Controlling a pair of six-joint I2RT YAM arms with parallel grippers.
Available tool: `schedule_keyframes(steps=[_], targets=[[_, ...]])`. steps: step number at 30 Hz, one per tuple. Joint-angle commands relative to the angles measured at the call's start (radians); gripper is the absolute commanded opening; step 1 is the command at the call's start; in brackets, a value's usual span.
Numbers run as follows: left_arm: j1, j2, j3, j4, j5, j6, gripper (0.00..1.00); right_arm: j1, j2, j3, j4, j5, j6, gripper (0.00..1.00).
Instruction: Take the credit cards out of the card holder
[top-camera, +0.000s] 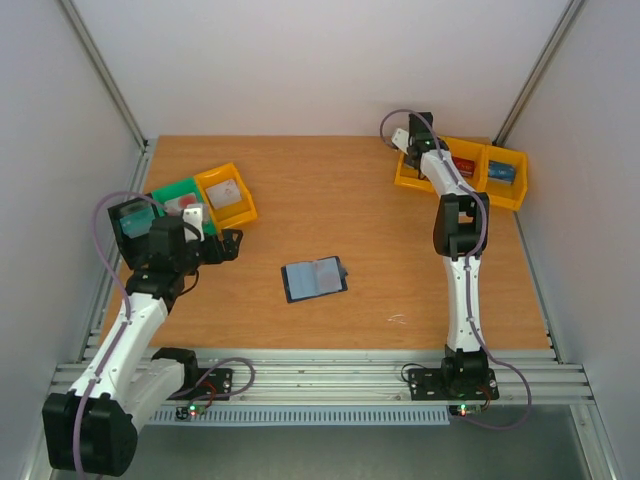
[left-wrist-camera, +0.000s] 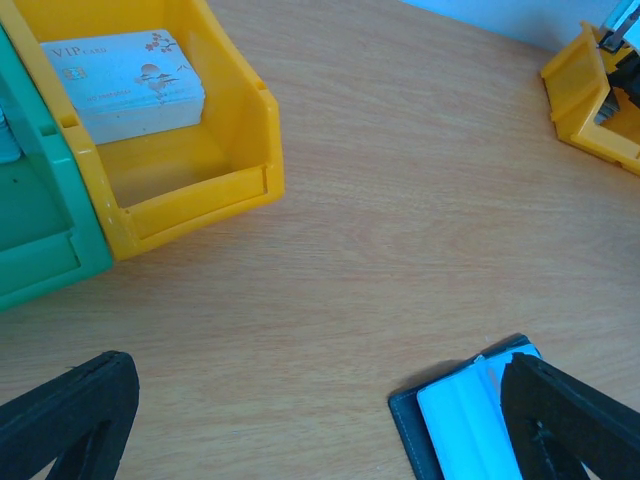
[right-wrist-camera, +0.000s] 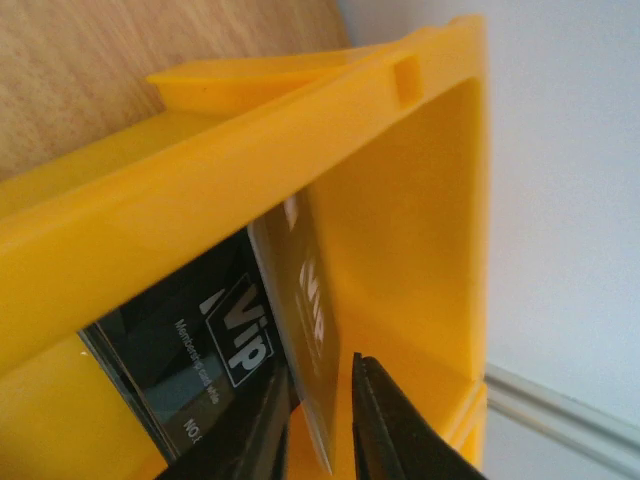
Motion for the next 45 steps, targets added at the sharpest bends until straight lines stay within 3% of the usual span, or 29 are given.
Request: schedule_keyframes(steps=[1,6,14,24,28,32,36,45], targets=[[0.005,0.007,0.034,0.04,-0.005,0.042,0.99,-0.006,0.011,-0.023,0.064,0.038,-0.03,0.28],[0.005,-0.001,0.036,0.051,0.027,0.056,0.99,-0.003,0.001,-0.025,0.076,0.075,-0.018,0.68],[0.005,-0.035,0.015,0.092,0.071,0.124,0.99,0.01,-0.097,-0.023,0.046,0.104,-0.016,0.98],[0.005,-0.111,-0.016,0.044,0.074,0.126,0.99,0.031,-0.245,0.014,-0.113,-0.007,0.129,0.99],[0.004,-0.113,-0.049,0.048,0.107,-0.027,0.99,0.084,-0.344,0.067,-0.254,-0.067,0.377,0.98],[-0.014,-0.067,-0.101,0.086,0.162,-0.267,0.99,0.188,-0.472,0.023,-0.447,-0.168,0.761,0.94],[-0.068,0.009,-0.141,0.147,0.198,-0.36,0.99,0.298,-0.604,-0.2,-0.504,-0.438,1.129,0.85],[-0.224,0.232,-0.214,0.326,0.181,-0.534,0.98,0.467,-0.855,-0.923,-0.266,-0.739,1.538,0.66]])
